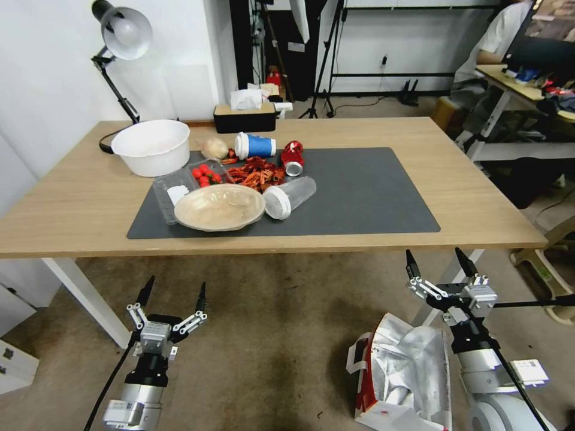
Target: Pick up the food delivery bag from the floor and place it on the table.
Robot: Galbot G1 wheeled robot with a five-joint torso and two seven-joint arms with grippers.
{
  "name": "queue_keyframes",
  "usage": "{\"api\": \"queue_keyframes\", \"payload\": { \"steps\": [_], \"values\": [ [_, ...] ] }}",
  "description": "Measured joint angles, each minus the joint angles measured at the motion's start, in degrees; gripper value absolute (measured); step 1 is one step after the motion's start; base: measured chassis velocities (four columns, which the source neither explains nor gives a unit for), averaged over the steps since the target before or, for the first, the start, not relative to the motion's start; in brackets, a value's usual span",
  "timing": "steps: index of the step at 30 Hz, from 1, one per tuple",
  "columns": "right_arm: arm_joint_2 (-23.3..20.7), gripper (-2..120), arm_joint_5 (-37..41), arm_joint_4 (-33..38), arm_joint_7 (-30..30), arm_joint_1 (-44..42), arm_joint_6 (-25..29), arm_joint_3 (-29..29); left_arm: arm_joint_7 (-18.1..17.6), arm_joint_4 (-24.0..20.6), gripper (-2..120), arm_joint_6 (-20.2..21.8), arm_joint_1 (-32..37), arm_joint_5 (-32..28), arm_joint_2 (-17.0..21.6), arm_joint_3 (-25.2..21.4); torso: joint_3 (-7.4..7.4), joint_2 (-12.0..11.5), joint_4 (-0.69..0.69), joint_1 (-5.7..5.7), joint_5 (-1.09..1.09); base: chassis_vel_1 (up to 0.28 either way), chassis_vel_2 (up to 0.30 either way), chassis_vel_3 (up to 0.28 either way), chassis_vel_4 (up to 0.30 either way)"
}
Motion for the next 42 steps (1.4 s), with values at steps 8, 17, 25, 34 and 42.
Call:
{"api": "queue_keyframes", "payload": {
  "steps": [8, 17, 25, 34, 42],
  "values": [
    [0.0, 100, 0.0, 0.0, 0.0, 0.0, 0.0, 0.0, 0.0, 0.0, 100, 0.0, 0.0, 0.0, 0.0, 0.0, 0.0, 0.0, 0.0, 0.0, 0.0, 0.0, 0.0, 0.0, 0.0],
    [0.05, 100, -0.49, 0.07, 0.52, -0.05, -0.44, -0.22, 0.0, 0.0, 100, 0.05, -0.04, -0.04, 0.0, 0.0, 0.0, 0.0, 0.0, 0.0, 0.0, 0.0, 0.0, 0.0, 0.0],
    [1.94, 100, -10.5, 3.54, 10.72, -1.09, -9.84, -5.37, 0.53, -3.01, 100, 10.84, -7.7, -7.32, -0.38, 0.92, 0.0, 0.0, 0.0, 0.0, 0.0, 0.0, 0.0, 0.0, 0.0],
    [2.58, 100, -10.04, 4.0, 9.54, -1.11, -10.07, -5.45, 3.34, -7.58, 100, 21.37, -13.57, -13.93, -1.12, 2.59, 0.01, 0.0, 0.0, 0.0, 0.02, 0.0, 0.0, 0.0, 0.0],
    [2.63, 100, -9.28, 4.48, 7.36, 0.13, -10.0, -5.52, 4.48, -7.93, 100, 20.2, -11.54, -12.14, -1.51, 2.48, 0.0, 0.0, 0.0, 0.0, 0.0, 0.0, 0.0, 0.0, 0.0]
  ]
}}
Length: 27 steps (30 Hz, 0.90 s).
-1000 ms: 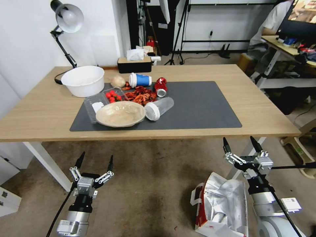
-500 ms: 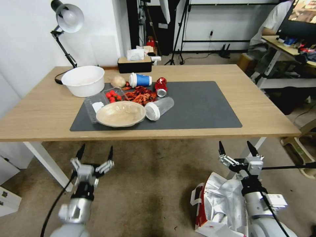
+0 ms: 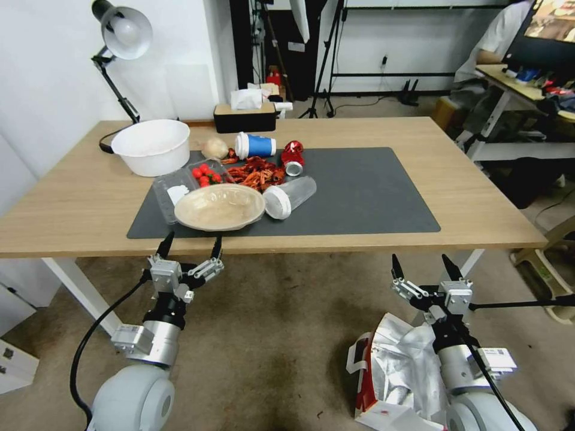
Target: Pick up the food delivery bag from the floor and place it on the table.
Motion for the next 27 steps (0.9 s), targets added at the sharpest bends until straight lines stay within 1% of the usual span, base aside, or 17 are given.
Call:
{"api": "queue_keyframes", "payload": {
  "steps": [10, 17, 18, 20, 22, 27],
  "values": [
    [-0.29, 100, 0.91, 0.29, -1.86, 0.57, 0.01, 0.13, -0.74, -0.28, 99, -0.21, 0.97, 2.28, -0.48, 0.15, -0.17, -0.3, 0.0, -0.12, 0.0, 0.0, 0.0, 0.0, 0.0],
    [-0.25, 100, 1.58, -0.29, -2.6, 1.09, 0.27, 0.1, -1.25, -0.28, 100, -0.22, 1.31, 3.41, -0.74, 0.26, -1.25, -2.26, 0.0, -0.98, 0.0, 0.0, 0.0, 0.0, 0.0],
    [-0.25, 100, 1.58, -0.29, -2.6, 1.09, 0.27, 0.1, -1.25, -0.28, 100, -0.22, 1.31, 3.41, -0.74, 0.26, -1.25, -2.26, 0.0, -0.98, 0.0, 0.0, 0.0, 0.0, 0.0],
    [-0.23, 100, 1.76, -0.64, -2.8, 1.17, 0.49, 0.15, -1.34, -0.28, 100, -0.22, 1.37, 3.48, -0.9, 0.31, -1.78, -3.15, 0.0, -1.37, 0.0, 0.0, 0.0, 0.0, 0.0],
    [-0.23, 100, 1.81, -0.71, -2.83, 1.18, 0.53, 0.16, -1.35, -0.28, 100, -0.22, 1.44, 3.49, -0.96, 0.32, -1.93, -3.42, 0.0, -1.48, 0.0, 0.0, 0.0, 0.0, 0.0],
    [-0.26, 100, 2.03, -0.91, -3.06, 1.41, 0.64, 0.28, -1.44, -0.43, 100, -0.28, 1.85, 3.6, -1.22, 0.36, -2.82, -5.04, 0.0, -2.21, 0.0, 0.0, 0.0, 0.0, 0.0]
  ]
}}
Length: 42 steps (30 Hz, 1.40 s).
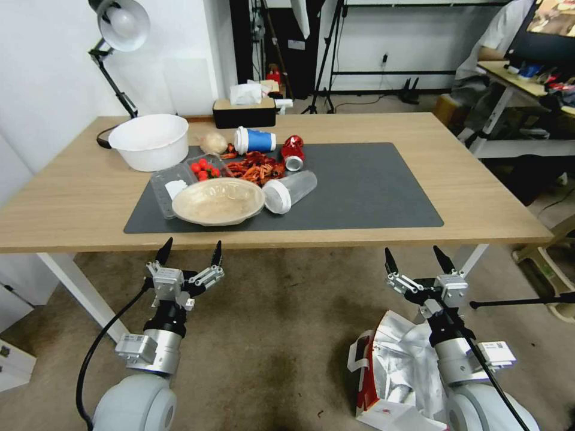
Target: Pick up the food delivery bag from the floor and place it on the table.
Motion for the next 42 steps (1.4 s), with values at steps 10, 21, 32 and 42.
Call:
{"api": "queue_keyframes", "payload": {
  "steps": [10, 21, 32, 42],
  "values": [
    [0.01, 100, 0.2, -0.04, -0.51, -0.04, 0.42, 0.23, -0.08, -0.41, 99, -0.1, 0.93, 0.4, -0.56, -0.02, -1.63, -2.75, 0.0, -1.13, 0.0, 0.0, 0.0, 0.0, 0.0],
    [-0.15, 100, 0.39, -0.19, -0.83, 0.24, 0.63, 0.44, -0.13, -0.75, 99, -0.15, 1.32, 0.87, -0.92, -0.08, -3.28, -5.56, 0.0, -2.27, 0.0, 0.0, 0.0, 0.0, 0.0],
    [-0.03, 100, 0.67, -1.35, -1.29, 0.32, 1.43, 0.43, 0.11, -0.76, 99, -0.17, 1.69, 1.33, -1.65, 0.01, -4.92, -8.31, 0.0, -3.4, 0.0, 0.0, 0.0, 0.0, 0.0],
    [-0.15, 100, 1.15, -1.76, -1.57, 0.36, 1.58, 0.63, 0.32, -0.75, 100, -0.23, 1.93, 2.06, -2.13, 0.05, -6.41, -10.78, 0.0, -4.38, 0.0, 0.0, 0.0, 0.0, 0.0]
  ]
}}
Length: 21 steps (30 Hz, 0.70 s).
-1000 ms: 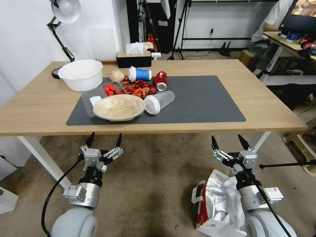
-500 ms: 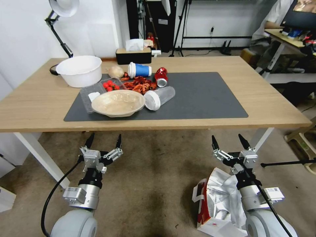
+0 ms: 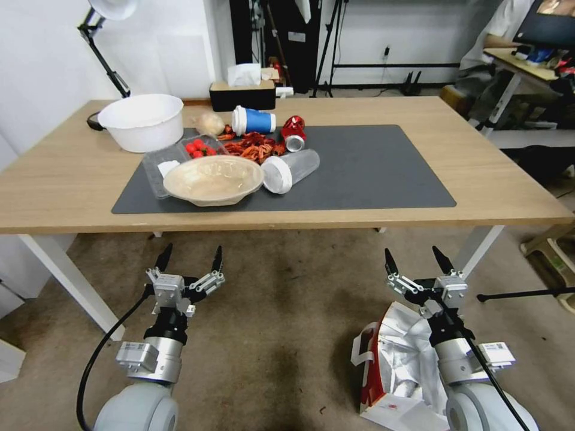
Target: Pick up the food delivery bag from the floor and place it on the table.
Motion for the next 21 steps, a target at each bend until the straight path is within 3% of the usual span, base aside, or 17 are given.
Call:
{"api": "queue_keyframes", "payload": {
  "steps": [21],
  "values": [
    [-0.03, 100, 0.05, -0.24, -0.15, 0.48, 0.0, 0.03, 0.06, 0.39, 100, -0.79, 0.26, 0.32, -0.56, 0.22, -3.02, -4.97, 0.0, -1.95, 0.0, 0.0, 0.0, 0.0, 0.0]
  ]
}}
